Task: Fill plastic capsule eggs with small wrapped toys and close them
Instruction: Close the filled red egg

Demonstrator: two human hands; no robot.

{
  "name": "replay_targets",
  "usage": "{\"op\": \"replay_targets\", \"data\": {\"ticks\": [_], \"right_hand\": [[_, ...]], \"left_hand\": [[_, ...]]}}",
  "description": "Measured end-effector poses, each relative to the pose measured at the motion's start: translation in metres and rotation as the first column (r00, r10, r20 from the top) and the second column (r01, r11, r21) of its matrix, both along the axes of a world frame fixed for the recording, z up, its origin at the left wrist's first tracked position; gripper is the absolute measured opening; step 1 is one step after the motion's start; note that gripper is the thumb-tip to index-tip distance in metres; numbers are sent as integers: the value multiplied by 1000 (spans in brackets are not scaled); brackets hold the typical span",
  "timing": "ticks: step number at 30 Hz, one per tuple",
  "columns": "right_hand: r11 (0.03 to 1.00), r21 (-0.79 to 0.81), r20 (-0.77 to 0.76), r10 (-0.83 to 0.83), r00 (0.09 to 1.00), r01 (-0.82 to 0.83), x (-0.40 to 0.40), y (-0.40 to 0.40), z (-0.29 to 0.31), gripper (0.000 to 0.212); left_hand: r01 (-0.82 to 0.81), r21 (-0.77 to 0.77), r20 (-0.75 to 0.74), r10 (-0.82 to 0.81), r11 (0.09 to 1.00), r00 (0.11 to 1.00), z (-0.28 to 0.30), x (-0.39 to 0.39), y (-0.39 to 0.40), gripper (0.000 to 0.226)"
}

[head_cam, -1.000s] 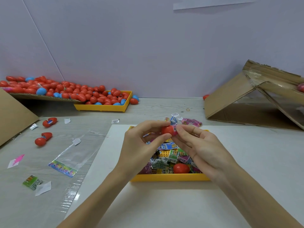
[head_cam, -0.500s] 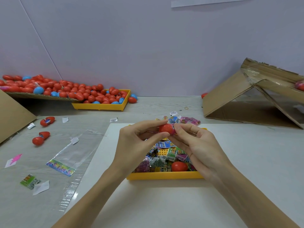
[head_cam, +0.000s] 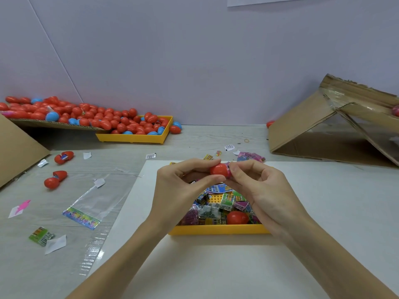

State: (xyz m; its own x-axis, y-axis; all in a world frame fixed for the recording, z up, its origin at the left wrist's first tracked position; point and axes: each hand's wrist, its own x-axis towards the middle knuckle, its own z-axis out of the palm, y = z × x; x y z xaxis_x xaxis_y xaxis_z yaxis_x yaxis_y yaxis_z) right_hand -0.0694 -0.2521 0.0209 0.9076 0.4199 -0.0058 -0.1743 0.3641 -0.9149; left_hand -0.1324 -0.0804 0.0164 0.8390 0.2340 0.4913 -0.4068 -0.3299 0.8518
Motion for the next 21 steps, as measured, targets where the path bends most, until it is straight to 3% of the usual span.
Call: {"op": "replay_targets", "data": {"ticks": [8, 14, 21], "right_hand": [[992, -91, 105, -75, 992, 85, -4, 5, -5, 27], [998, 37, -54, -56, 997, 58, -6, 8, -1, 24], [996, 80, -239, -26, 971, 47, -2, 6, -2, 24]], "left_hand": [[-91, 230, 108, 67, 969, 992, 1, 0, -3, 41], [-13, 94, 18, 12, 995, 1000, 7, 1, 0, 36], [-6, -42, -35, 5, 999, 999, 8, 3, 1, 34]]}}
